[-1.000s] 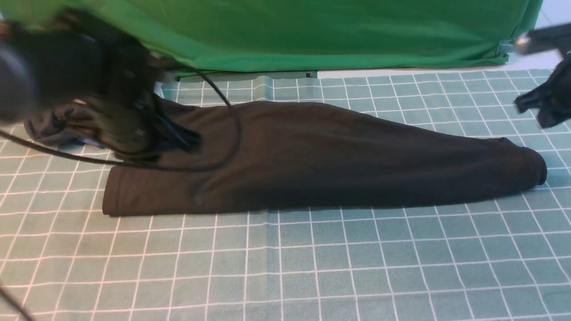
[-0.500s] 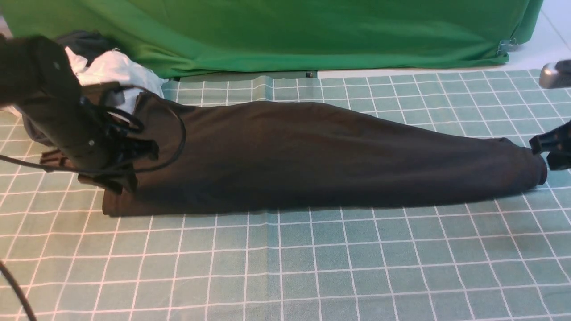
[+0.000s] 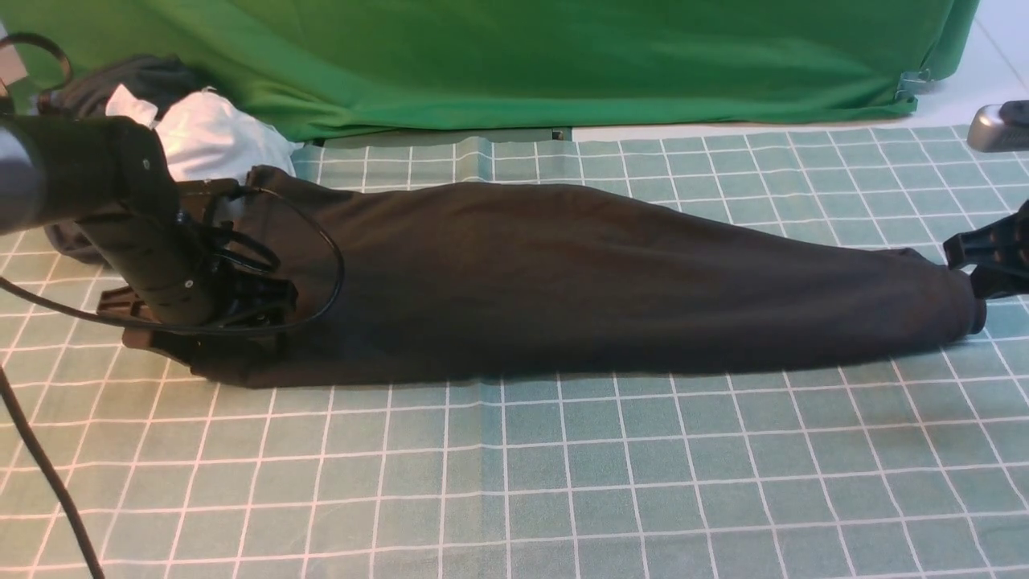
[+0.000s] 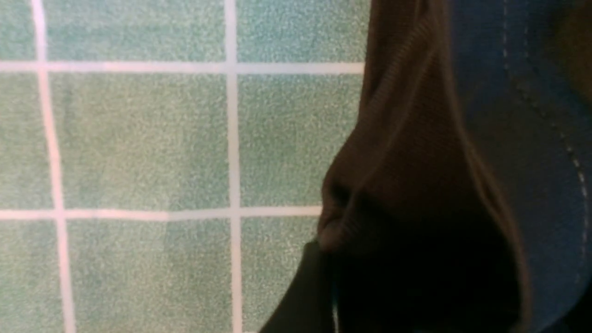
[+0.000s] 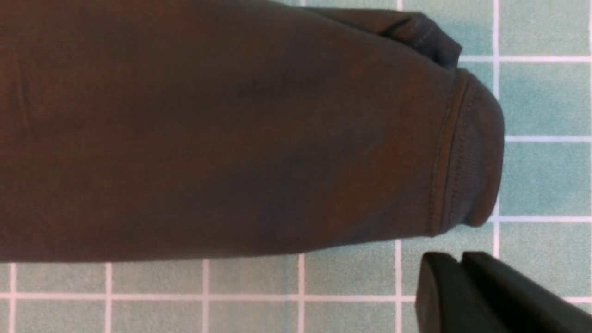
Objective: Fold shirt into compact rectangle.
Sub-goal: 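Pull the folded dark garment lengthwise by its ends to straighten it flat on the table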
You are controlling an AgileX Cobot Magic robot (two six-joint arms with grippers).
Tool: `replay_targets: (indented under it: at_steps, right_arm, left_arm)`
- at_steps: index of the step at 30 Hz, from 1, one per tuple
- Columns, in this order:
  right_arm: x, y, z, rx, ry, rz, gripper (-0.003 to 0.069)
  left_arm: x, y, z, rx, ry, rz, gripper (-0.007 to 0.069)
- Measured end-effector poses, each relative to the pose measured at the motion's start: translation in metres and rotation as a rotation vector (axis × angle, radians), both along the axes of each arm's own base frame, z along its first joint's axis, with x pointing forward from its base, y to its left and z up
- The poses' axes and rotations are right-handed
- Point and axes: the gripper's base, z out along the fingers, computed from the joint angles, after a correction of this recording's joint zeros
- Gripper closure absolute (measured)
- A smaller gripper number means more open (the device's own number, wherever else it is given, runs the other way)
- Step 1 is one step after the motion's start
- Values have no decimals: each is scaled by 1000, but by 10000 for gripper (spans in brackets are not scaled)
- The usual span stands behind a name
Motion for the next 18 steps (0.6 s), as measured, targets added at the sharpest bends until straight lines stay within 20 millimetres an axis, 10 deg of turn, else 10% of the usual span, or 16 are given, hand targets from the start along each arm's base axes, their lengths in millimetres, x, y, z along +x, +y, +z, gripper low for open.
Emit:
replay_targets:
  at_steps: [3,8,18]
  right_arm:
    - [2,-2,2,6,14,-7,599]
    - [13,-13,0,19,86,-26,567]
    - [44,-21,-39,32,191,-36,85]
  left_arm:
    - [0,-1,0,-14,1,-9,87]
    - [-1,-3,1,-18,4,-40,503]
    - [-7,-2,32,-3,-64,-53,538]
